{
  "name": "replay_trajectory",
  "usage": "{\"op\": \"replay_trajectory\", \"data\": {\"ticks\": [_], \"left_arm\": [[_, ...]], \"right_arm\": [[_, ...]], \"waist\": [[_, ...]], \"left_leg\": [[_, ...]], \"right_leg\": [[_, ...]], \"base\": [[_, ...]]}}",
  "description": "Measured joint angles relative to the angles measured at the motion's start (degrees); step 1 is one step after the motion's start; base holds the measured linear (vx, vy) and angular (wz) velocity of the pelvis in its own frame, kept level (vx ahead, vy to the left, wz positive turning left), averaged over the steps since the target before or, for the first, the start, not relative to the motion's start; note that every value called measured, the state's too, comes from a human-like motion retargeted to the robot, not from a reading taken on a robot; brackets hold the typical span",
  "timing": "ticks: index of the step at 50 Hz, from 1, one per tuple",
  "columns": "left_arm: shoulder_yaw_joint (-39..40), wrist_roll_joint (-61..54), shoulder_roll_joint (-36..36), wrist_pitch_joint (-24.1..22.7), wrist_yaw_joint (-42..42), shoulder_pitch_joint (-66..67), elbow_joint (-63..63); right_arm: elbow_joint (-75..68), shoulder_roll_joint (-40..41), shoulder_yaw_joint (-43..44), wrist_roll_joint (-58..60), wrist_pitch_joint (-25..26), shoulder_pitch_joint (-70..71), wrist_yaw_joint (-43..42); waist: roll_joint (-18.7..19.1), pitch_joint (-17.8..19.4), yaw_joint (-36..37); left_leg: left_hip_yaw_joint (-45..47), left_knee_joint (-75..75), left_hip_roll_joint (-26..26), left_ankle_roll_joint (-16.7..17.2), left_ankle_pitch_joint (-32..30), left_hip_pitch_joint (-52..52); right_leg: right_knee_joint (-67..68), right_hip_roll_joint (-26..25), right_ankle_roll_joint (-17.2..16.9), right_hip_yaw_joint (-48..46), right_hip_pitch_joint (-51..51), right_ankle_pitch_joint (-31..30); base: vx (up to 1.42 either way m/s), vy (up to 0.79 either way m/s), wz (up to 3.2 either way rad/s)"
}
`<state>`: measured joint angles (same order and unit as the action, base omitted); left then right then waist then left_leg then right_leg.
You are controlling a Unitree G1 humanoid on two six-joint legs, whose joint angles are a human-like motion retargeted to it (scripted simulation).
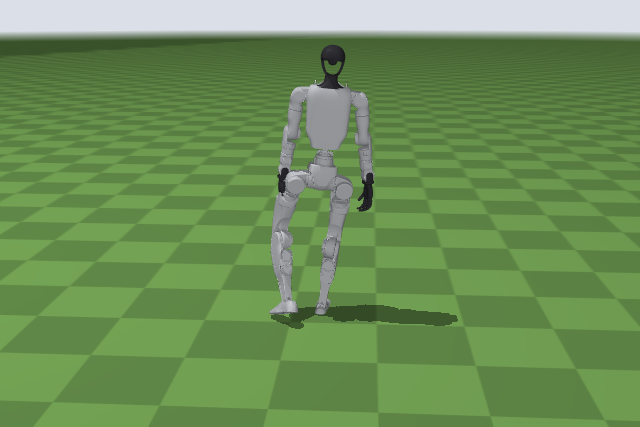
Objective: In place motions
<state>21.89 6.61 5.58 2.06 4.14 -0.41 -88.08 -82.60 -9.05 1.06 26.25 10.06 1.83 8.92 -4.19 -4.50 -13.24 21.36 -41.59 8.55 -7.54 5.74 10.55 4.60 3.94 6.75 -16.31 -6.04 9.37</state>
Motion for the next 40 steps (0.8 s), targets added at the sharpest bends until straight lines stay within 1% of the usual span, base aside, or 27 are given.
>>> {"op": "replay_trajectory", "data": {"ticks": [2, 4, 5, 8, 10, 11, 12, 13, 15, 17, 20, 23, 25, 30, 40], "left_arm": [[0.24, 0.11, -0.38, -0.12, 0.20, 0.22, 0.31], [0.45, 0.62, -0.77, -0.22, 0.42, 0.70, 0.45], [0.56, 0.91, -0.97, -0.26, 0.52, 1.01, 0.44], [0.90, 1.31, -1.44, -0.21, 0.79, 1.94, -0.32], [0.99, 1.22, -1.62, -0.12, 0.69, 2.44, -1.18], [1.01, 1.24, -1.75, -0.09, 0.52, 2.98, -1.57], [1.05, 1.28, -1.82, -0.02, 0.45, 3.41, -2.00], [1.14, 1.37, -1.78, 0.15, 0.54, 3.65, -2.49], [1.52, 1.74, -1.80, 0.49, 0.61, 3.82, -3.13], [0.72, 1.89, -1.43, 0.67, 0.56, 3.27, -2.59], [-0.78, 2.66, -0.93, 0.48, 1.05, 3.04, -0.68], [-1.37, 3.61, -0.73, 0.57, 1.48, 2.84, 0.99], [-1.33, 3.29, -0.70, 0.37, 1.59, 2.40, 2.06], [-0.92, 2.58, -0.11, 0.09, 2.89, 1.76, 3.79], [0.78, 2.66, 0.96, 0.32, 3.13, 2.15, 3.53]], "right_arm": [[-0.76, -0.50, -0.31, 0.52, 0.22, 0.58, -0.15], [-0.88, -0.79, -0.37, 0.88, 0.30, 0.69, -0.01], [-0.77, -0.87, -0.35, 1.01, 0.31, 0.61, 0.14], [-0.14, -0.74, -0.12, 0.82, 0.16, 0.21, 0.57], [0.02, -0.54, 0.05, 0.35, 0.05, 0.10, 0.67], [0.04, -0.45, 0.05, 0.22, 0.00, -0.19, 0.70], [0.03, -0.36, 0.08, 0.17, 0.02, -0.42, 0.78], [-0.04, -0.26, 0.15, 0.28, 0.17, -0.52, 0.99], [0.11, 0.33, 0.07, 0.06, 0.42, -0.94, 0.78], [0.28, 0.85, 0.59, -1.55, 0.09, -1.19, 0.27], [0.10, 0.79, 0.51, -3.28, -0.31, -2.11, 0.90], [-0.47, 0.46, 0.64, -1.70, -0.19, -3.22, 1.33], [-0.96, 0.25, 0.54, -0.91, 0.03, -3.35, 0.90], [-1.26, 0.19, 0.59, -0.97, 0.30, -3.05, 0.57], [0.64, 0.68, 0.65, -2.98, -0.22, -2.21, 0.84]], "waist": [[-0.45, 1.19, 0.65], [-0.40, 1.94, 1.11], [-0.23, 2.21, 1.38], [1.61, 3.44, 2.60], [3.70, 4.49, 3.80], [4.33, 4.28, 3.68], [5.14, 3.81, 2.83], [6.30, 2.85, 0.53], [7.15, 1.68, -0.41], [7.12, 2.75, -1.33], [6.79, 3.13, -1.81], [7.40, 1.67, -0.64], [7.58, 1.43, -0.38], [8.13, 1.00, -1.40], [7.54, 0.90, -0.55]], "left_leg": [[-0.64, 1.07, -1.89, -0.24, 1.86, 0.73], [-2.49, 4.05, -4.73, 0.64, 3.94, 1.45], [-3.85, 6.06, -6.32, 1.59, 5.01, 1.77], [-8.39, 17.18, -10.21, 5.30, 4.53, 0.54], [-8.40, 26.61, -10.40, 7.31, 2.66, -1.42], [-8.13, 29.46, -11.01, 4.39, 0.68, -2.08], [-8.34, 31.21, -11.03, 3.10, -0.41, -2.48], [-9.54, 30.75, -9.85, 5.07, 0.30, -2.37], [-3.04, 30.95, -7.31, 5.75, -0.39, -1.85], [-4.31, 32.54, -7.81, 6.41, -1.36, -3.34], [-2.60, 33.63, -7.97, 5.98, -1.12, -4.87], [-1.19, 34.70, -8.25, 5.61, -0.80, -5.31], [-0.77, 34.87, -8.17, 5.58, -0.70, -5.39], [-0.98, 34.63, -7.89, 5.60, -0.56, -5.02], [-1.97, 34.16, -8.09, 5.67, -0.90, -4.24]], "right_leg": [[0.21, 0.27, 0.04, 1.68, 0.24, -0.57], [0.12, 0.04, 0.09, 3.11, 0.44, -1.17], [0.01, -0.27, 0.13, 3.85, 0.54, -1.46], [-0.26, -3.07, 0.40, 6.37, 1.32, -2.25], [-0.36, -6.15, 0.66, 8.26, 2.19, -2.62], [-0.52, -6.90, 0.60, 8.97, 2.52, -2.71], [-0.66, -7.56, 0.50, 9.07, 2.55, -2.74], [-0.74, -8.04, 0.34, 7.93, 1.97, -2.63], [-0.68, -8.72, 0.23, 9.09, 1.01, -2.87], [-0.55, -8.83, 0.12, 9.09, 1.61, -3.00], [-0.54, -8.42, -0.05, 9.03, 2.54, -3.15], [-0.39, -8.69, -0.31, 10.22, 1.96, -3.43], [-0.34, -8.75, -0.46, 10.59, 1.80, -3.63], [-0.37, -8.94, -0.79, 10.12, 1.66, -3.71], [-0.55, -8.60, -1.02, 8.86, 1.88, -3.86]], "base": [[-0.16, 0.08, -1.08], [-0.12, 0.05, -1.05], [-0.08, 0.03, -1.13], [-0.04, 0.03, -1.29], [0.02, 0.01, -1.39], [0.08, 0.00, -0.92], [0.10, -0.02, -0.08], [0.07, -0.06, 0.15], [0.00, -0.10, -0.21], [-0.05, -0.06, -0.13], [0.06, -0.03, -0.14], [0.13, -0.03, -0.39], [0.03, -0.01, -0.12], [0.03, -0.05, 0.04], [0.02, -0.05, 0.11]]}}
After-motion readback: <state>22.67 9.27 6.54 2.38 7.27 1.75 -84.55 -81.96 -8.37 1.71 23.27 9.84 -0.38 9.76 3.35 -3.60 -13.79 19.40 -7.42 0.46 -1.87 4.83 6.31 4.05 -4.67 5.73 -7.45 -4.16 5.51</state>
